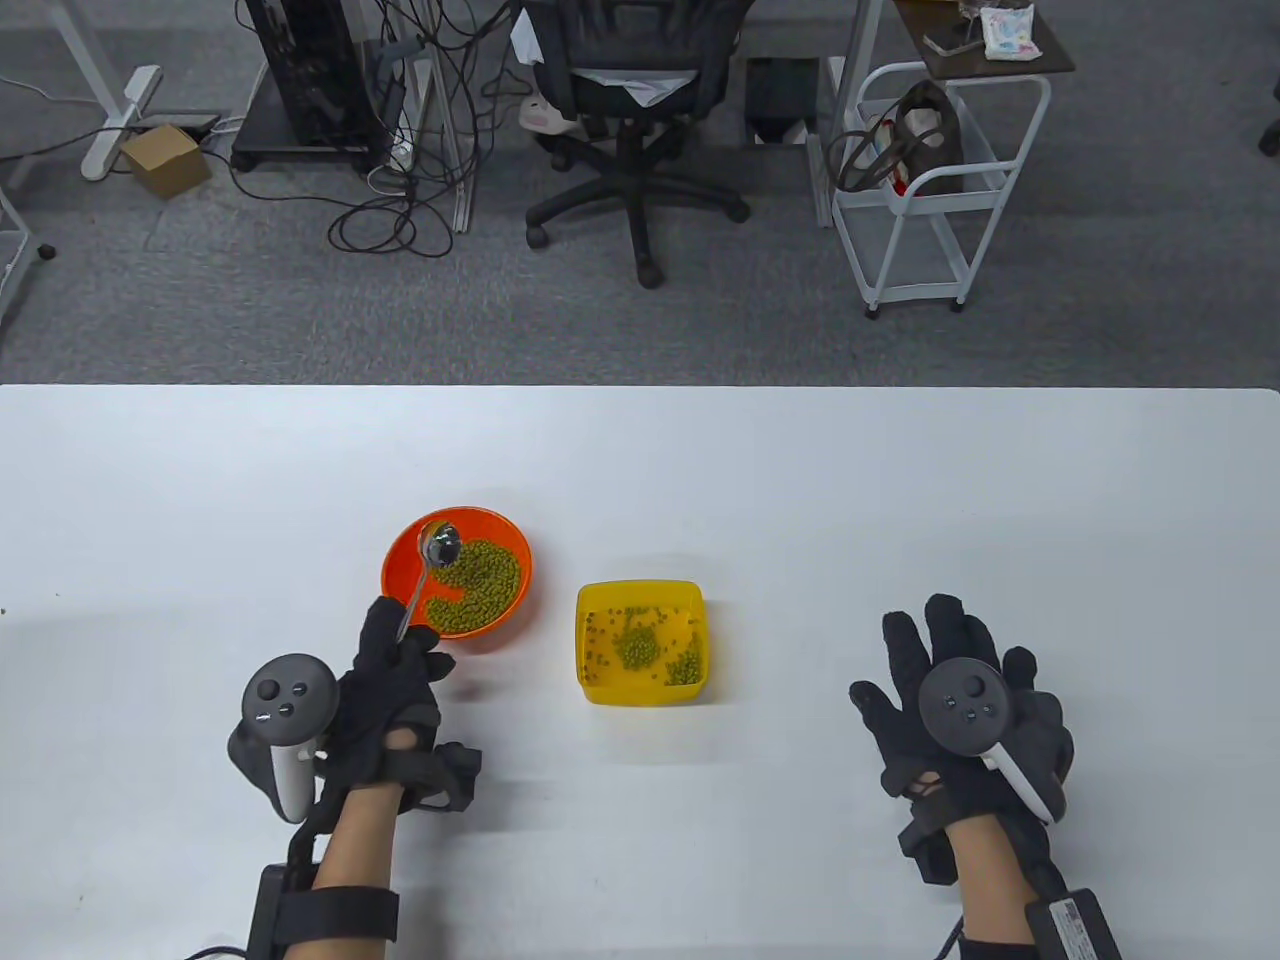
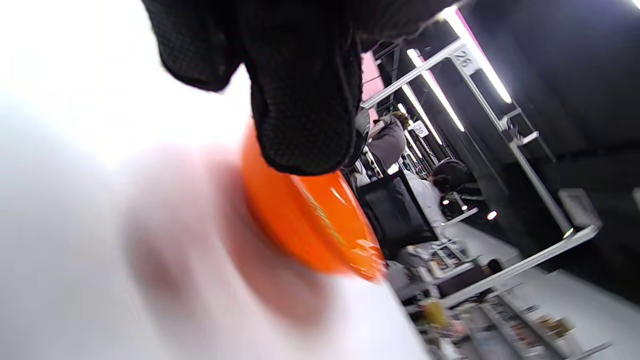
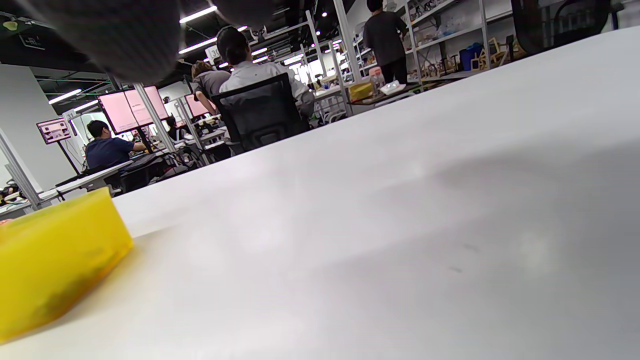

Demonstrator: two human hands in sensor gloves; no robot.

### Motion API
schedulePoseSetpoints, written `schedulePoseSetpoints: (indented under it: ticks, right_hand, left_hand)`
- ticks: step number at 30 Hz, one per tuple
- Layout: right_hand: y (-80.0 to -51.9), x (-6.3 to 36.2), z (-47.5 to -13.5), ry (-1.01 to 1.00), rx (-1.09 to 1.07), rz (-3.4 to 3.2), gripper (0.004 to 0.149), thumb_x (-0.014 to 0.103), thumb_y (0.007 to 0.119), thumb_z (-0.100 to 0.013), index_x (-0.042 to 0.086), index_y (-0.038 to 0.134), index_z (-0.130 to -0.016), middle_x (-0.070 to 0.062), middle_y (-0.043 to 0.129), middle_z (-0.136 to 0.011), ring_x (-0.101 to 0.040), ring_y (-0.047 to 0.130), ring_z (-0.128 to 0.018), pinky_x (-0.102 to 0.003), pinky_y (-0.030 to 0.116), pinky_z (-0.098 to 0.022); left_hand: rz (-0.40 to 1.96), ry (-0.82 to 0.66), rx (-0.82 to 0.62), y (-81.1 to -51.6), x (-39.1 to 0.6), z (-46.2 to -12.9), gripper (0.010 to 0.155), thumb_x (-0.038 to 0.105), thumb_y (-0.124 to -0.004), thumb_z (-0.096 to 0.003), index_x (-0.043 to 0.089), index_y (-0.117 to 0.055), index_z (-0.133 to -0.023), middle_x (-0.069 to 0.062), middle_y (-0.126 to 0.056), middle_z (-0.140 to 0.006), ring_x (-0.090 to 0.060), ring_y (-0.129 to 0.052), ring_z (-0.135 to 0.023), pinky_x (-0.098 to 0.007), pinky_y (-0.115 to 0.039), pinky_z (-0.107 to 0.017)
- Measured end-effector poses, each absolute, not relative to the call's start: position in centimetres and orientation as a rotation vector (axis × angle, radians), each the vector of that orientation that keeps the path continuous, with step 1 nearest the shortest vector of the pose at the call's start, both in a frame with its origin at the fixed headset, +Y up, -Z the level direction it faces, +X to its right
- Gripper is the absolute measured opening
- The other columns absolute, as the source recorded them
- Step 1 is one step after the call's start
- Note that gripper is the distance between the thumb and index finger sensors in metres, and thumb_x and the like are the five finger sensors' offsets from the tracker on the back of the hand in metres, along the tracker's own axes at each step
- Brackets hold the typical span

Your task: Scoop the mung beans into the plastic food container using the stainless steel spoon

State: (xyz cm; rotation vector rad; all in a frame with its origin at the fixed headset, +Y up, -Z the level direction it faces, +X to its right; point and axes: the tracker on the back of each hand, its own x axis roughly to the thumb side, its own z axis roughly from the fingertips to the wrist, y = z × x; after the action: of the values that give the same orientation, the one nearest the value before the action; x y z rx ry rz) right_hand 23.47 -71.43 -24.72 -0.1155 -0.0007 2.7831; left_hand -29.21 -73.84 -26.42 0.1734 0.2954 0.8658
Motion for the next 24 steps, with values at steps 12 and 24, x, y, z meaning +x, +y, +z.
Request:
schedulePoseSetpoints:
  ticks: [12, 24]
  right_hand:
    - [-71.4, 23.5, -24.7, -0.005, -0.114, 2.780, 0.076, 0.059, 0.074, -0.050, 0.035, 0.033, -0.109, 0.004, 0.001, -0.114, -0.030, 0.011, -0.108, -0.065, 0.001, -0.070]
    - [-71.5, 23.4, -24.6, 0.012, -0.108, 2.781, 0.076, 0.059, 0.073, -0.050, 0.034, 0.033, -0.109, 0.004, 0.001, -0.114, -0.030, 0.011, -0.107, -0.065, 0.001, -0.069]
  left_hand:
    - [0.352, 0.234, 0.220, -73.6, -27.9, -27.0, 0.056, 0.026, -0.073, -0.0464, 0.016, -0.059, -0.100, -0.005, -0.092, -0.085, -0.013, -0.109, -0.063, -0.045, -0.081, -0.063]
    - [0.377, 0.262, 0.168, -74.4, -27.3, -28.2, 0.054, 0.029, -0.072, -0.0465, 0.017, -0.062, -0.098, -0.005, -0.094, -0.081, -0.012, -0.111, -0.055, -0.044, -0.083, -0.060]
